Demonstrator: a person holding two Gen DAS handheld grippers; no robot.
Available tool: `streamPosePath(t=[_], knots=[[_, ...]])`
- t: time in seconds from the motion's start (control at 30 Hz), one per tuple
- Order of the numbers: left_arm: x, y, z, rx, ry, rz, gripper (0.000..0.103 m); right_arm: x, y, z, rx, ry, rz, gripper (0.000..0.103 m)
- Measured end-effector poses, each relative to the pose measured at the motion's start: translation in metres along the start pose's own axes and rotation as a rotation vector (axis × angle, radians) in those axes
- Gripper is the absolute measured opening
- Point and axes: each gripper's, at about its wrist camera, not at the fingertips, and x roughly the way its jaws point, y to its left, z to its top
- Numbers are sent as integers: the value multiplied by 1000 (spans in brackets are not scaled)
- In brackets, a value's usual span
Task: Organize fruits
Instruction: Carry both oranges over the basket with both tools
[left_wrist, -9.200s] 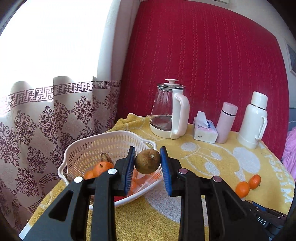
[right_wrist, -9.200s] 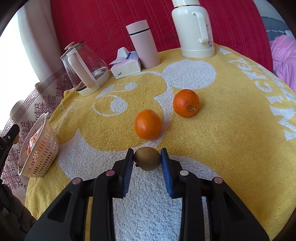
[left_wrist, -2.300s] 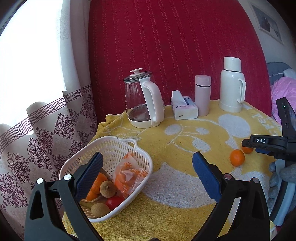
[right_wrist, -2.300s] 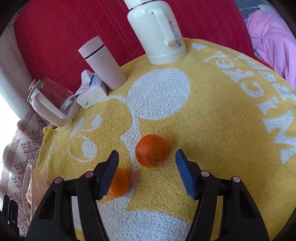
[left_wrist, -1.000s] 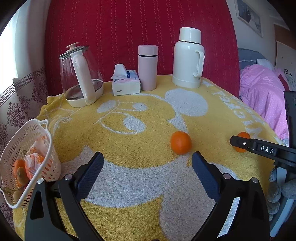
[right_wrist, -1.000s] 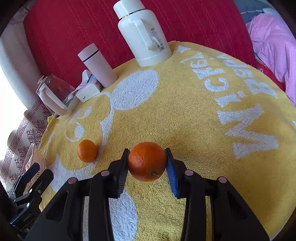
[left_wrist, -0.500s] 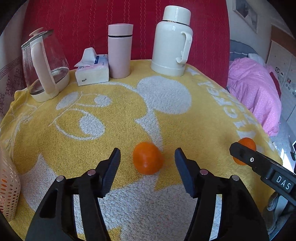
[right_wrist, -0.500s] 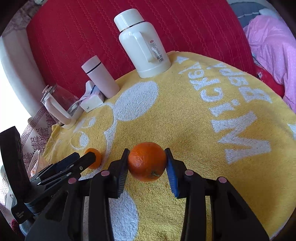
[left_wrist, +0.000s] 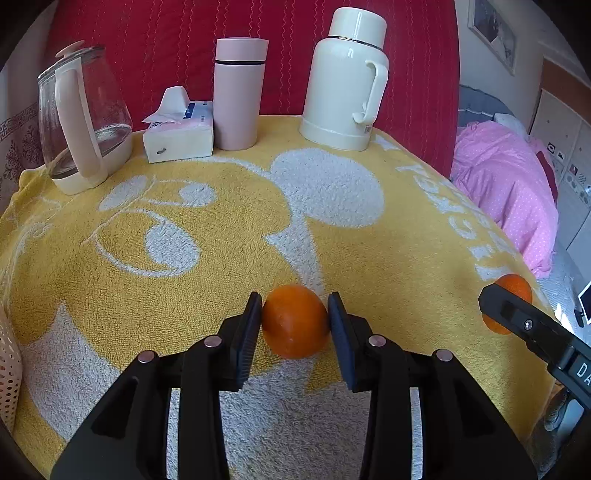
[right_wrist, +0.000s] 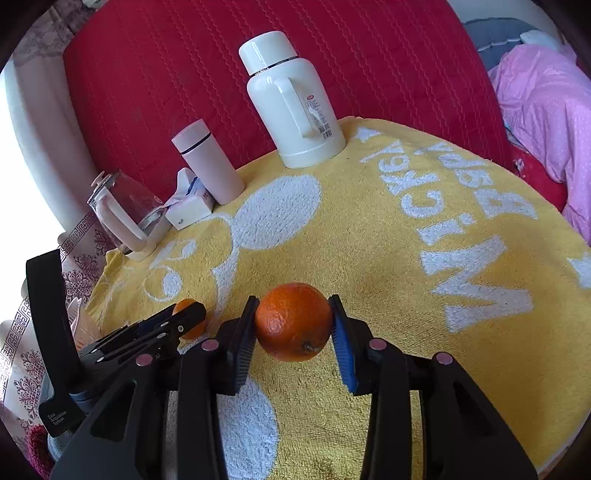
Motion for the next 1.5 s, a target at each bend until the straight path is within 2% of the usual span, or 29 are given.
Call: streamPosePath(t=[0.13,0.33,0.5,0.77,1.17,1.33,1.5], knots=[[-13,1,-1,5,-31,21,38,1,1,-1,-5,4,0,38],[-43,2,-3,57,-127,148,38,2,3,-3,-19,4,2,38],[-67,14,-8,50,-195,239,38,2,9,-6,-50,-3,-1,38],[-84,28,-24,41,-205,293,38,4,19,-10,-107,-9,-8,38],[-117,54,-32,5,-251,306,38,3,34,-15,-185,-29,-49,38],[-136,78,-34,-39,-278,333,38,4,47,-12,-203,-11,-22,38],[-150,109,-35,-112,-293,370,38,5,78,-5,-256,11,45,38]])
